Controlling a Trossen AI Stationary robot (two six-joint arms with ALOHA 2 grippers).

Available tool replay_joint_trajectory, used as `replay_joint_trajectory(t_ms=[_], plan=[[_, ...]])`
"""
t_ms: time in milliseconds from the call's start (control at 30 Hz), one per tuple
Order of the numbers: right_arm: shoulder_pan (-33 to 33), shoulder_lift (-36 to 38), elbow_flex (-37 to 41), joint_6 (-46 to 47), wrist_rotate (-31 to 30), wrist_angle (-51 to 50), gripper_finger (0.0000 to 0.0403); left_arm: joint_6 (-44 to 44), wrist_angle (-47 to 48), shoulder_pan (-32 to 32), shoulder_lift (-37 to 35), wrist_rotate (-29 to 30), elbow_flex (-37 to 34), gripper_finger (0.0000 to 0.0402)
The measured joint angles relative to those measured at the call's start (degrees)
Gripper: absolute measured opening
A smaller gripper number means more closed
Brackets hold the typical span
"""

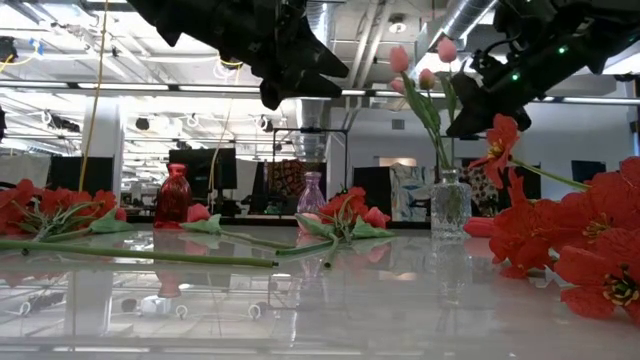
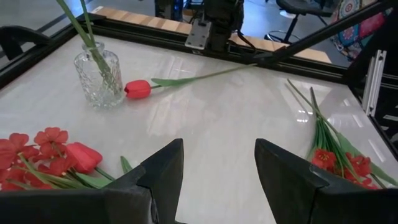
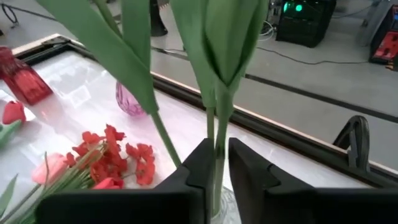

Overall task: Sort flowers into vase by color
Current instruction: Put the top left pink tulip into the transparent vase, then put the top pink tulip into the transparent vase

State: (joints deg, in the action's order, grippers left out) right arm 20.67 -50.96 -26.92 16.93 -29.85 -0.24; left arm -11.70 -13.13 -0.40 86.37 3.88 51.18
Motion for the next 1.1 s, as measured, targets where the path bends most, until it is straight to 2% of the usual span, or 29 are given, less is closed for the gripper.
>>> replay_joint_trajectory(t_ms=[333, 567, 633, 767, 967, 1100], plan=[[0.1, 0.5, 0.0, -0.4, 0.2, -1.7, 0.0182, 0.0, 0.6, 0.0, 0.0, 0.0, 0.0, 0.0185], [0.1, 4.9, 0.0, -0.4, 5.9, -2.9, 0.0250, -0.1, 2.4, 0.0, 0.0, 0.0, 0.0, 0.0185], [0.1, 6.5, -0.4, -0.3, 7.0, -4.4, 0.0254, -0.1, 2.8, 0.0, 0.0, -0.1, 0.0, 0.0185], [0.0, 8.9, -4.0, 0.1, 10.5, -13.9, 0.0255, -0.1, 5.4, 0.0, 0.0, -1.4, 0.0, 0.0185], [-0.4, 8.8, -8.6, 5.8, 22.6, -27.2, 0.0255, -0.6, 15.4, -0.5, 0.0, -3.5, 0.0, 0.0185], [-4.8, 7.9, -8.7, 9.4, 27.6, -30.6, 0.0255, -0.8, 23.3, -2.3, 0.0, -3.5, 0.0, 0.0185]])
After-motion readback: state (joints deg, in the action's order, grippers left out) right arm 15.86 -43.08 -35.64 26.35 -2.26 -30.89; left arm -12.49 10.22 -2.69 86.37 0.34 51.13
